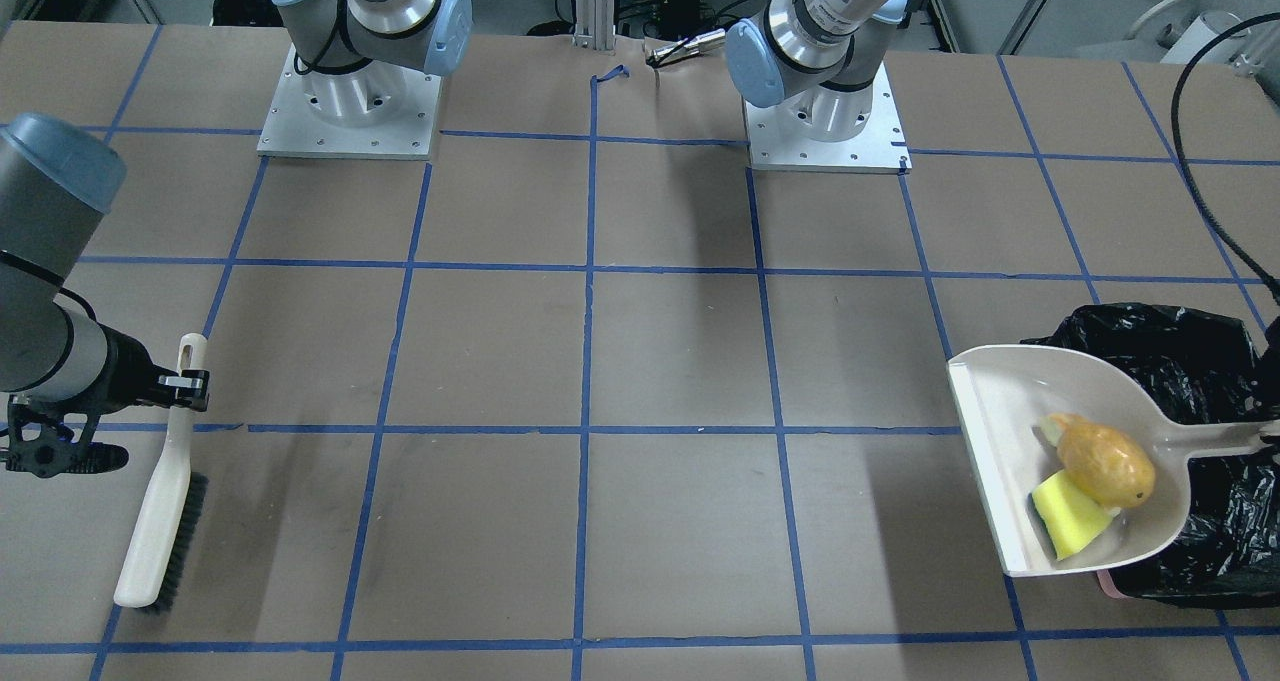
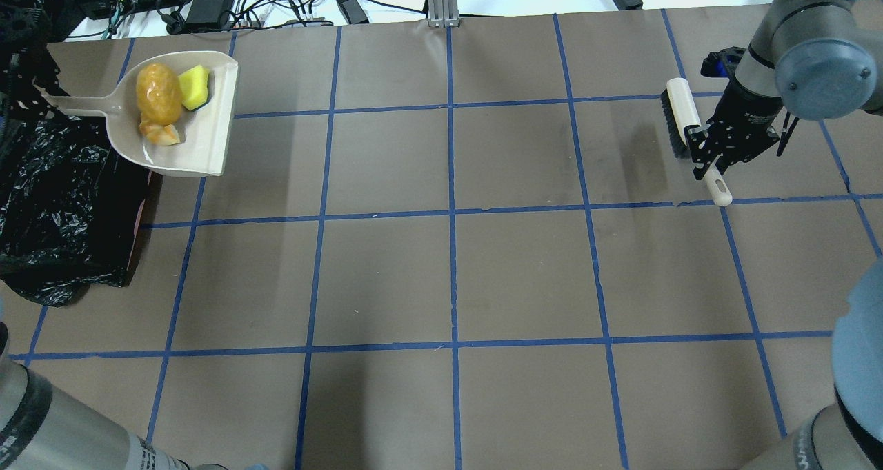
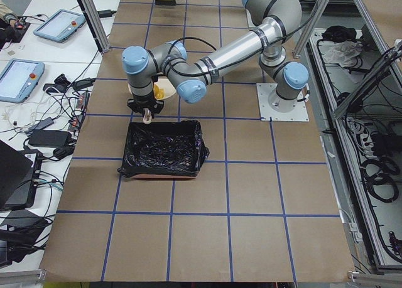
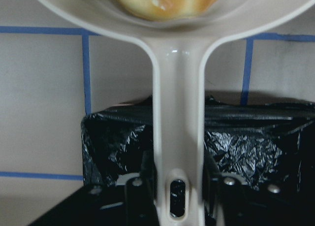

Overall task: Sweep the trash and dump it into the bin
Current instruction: 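Move the dustpan over the bin with the left gripper while the right lowers the brush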

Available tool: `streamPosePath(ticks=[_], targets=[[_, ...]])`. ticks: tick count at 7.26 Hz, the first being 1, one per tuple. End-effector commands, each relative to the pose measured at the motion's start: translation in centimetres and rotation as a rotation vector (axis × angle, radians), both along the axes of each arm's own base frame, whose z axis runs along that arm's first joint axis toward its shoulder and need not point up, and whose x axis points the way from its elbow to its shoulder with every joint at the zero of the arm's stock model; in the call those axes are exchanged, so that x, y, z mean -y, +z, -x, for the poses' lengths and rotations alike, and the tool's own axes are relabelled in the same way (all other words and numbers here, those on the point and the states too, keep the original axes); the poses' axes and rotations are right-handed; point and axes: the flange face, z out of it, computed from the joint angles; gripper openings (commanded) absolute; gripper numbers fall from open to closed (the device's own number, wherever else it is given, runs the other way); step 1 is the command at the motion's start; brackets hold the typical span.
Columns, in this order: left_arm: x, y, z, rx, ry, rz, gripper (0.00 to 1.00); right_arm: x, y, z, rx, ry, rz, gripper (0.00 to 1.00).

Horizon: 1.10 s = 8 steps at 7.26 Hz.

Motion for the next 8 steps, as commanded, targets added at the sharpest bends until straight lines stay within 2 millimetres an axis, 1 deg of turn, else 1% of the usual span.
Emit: streamPosePath(ticks=[1, 2, 3, 4, 5, 7, 8], targets=[[-2.9, 0.8, -7.3, 0.015, -0.043, 0.013, 0.2, 0.5, -1.6, 1.8, -0.003, -0.004, 0.01, 0.0], [-4.0, 1.2, -9.7, 0.023, -0.056, 0.025, 0.19, 0.4, -1.6, 2.0, -0.005, -0.008, 0.009, 0.0], [-4.3, 1.5, -11.9, 0.041, -0.103, 0.036, 0.19, 0.4, -1.6, 2.0, -0.005, -0.008, 0.009, 0.0], [-4.7, 1.5, -13.5, 0.052, -0.132, 0.038, 0.18, 0.4, -1.7, 2.0, -0.004, -0.006, 0.008, 0.0], [-4.7, 2.1, -13.8, 0.072, -0.168, 0.043, 0.18, 0.4, -1.6, 2.2, -0.005, -0.009, 0.009, 0.0], [-4.3, 2.7, -14.3, 0.129, -0.238, 0.074, 0.17, 0.2, -2.2, 2.3, 0.002, -0.009, -0.008, 0.0], [-4.3, 2.7, -14.3, 0.136, -0.273, 0.072, 0.17, 0.2, -2.1, 2.2, 0.002, -0.009, -0.01, 0.0]])
